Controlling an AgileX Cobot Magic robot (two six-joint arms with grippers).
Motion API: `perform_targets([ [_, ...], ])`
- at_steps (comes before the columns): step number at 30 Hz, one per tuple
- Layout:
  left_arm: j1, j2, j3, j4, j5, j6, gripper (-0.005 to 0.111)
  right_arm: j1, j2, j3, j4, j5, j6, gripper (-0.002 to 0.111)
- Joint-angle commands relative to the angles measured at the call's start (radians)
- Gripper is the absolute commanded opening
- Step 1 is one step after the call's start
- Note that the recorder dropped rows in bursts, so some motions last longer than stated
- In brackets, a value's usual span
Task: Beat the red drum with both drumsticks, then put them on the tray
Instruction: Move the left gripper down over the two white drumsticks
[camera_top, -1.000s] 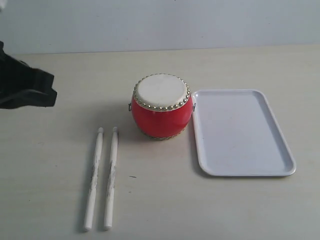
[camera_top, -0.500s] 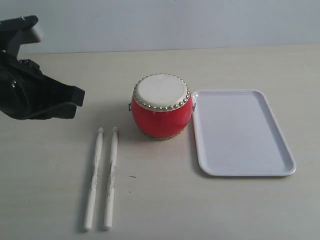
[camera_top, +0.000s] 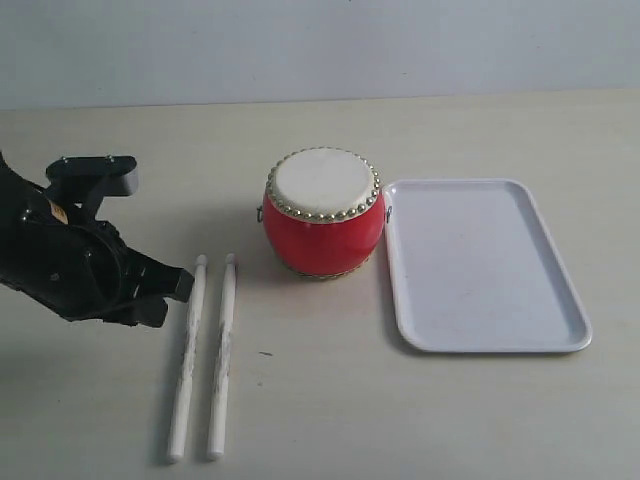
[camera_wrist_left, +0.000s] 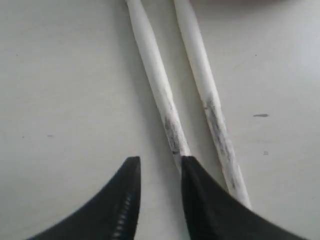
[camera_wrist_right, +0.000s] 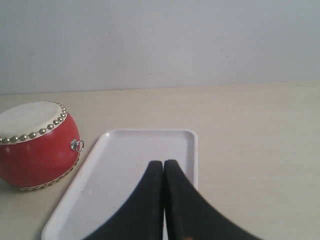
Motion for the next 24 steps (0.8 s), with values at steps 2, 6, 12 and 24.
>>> perform_targets([
  [2,-0.006,0.044,0.003,-0.07,-0.035,0.0,0.042,-0.005,-0.005,0.005,0.0,-0.011,-0.003,0.0],
  [6,-0.006,0.076,0.003,-0.12,-0.079,0.0,0.042,-0.005,-0.005,0.005,0.0,-0.011,-0.003,0.0],
  [12,-0.006,0.124,0.003,-0.155,-0.085,0.0,0.042,-0.005,-0.005,0.005,0.0,-0.011,-0.003,0.0],
  [24,-0.11,0.175,0.003,-0.179,-0.226,0.026,0.042,-0.005,-0.005,0.005,0.0,-0.011,-0.003,0.0],
])
